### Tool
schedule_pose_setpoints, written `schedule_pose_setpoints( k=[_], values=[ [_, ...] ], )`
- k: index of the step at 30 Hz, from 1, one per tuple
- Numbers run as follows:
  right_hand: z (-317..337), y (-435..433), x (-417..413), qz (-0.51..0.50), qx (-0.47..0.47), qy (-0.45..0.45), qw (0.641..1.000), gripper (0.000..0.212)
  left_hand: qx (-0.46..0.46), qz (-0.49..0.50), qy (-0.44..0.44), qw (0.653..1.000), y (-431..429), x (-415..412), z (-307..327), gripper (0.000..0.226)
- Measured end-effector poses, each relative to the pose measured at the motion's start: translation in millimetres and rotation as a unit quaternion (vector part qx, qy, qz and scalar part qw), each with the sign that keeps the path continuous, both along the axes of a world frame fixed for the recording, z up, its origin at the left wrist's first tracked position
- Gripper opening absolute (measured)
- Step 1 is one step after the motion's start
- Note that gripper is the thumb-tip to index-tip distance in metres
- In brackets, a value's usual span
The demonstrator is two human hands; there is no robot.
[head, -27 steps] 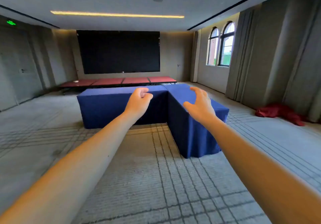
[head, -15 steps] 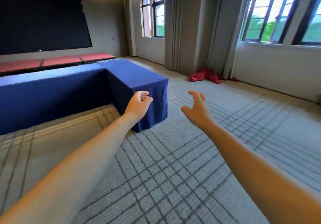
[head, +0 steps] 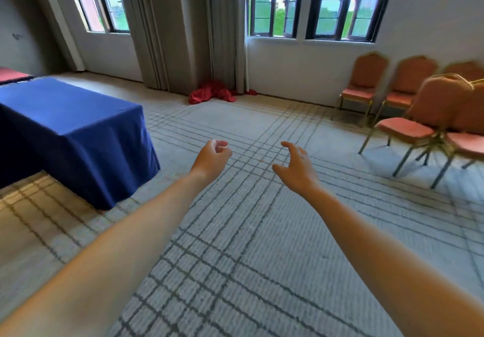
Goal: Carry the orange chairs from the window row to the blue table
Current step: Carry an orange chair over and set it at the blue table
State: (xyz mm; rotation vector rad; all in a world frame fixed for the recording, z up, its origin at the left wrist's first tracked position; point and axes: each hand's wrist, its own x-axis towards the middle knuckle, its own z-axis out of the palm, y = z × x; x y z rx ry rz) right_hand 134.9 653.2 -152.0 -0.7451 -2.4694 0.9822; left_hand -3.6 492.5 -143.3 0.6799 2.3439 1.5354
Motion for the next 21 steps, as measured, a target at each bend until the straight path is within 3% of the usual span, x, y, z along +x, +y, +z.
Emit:
schedule_pose_setpoints(
  k=[10,21],
  values=[
    [-28.1,183.6,93.3,-0.124,-0.007,-0.027,0.992,0.067,-0.007,-0.13,-0.022,0.991,221.3,53.7,-38.3,0.031],
    [-60.1,336.7,151.7,-0.29,-0.035,-0.054,0.955,0.069,-0.045,-0.296,-0.035,0.954,439.1,86.4,-64.3,0.033]
  ],
)
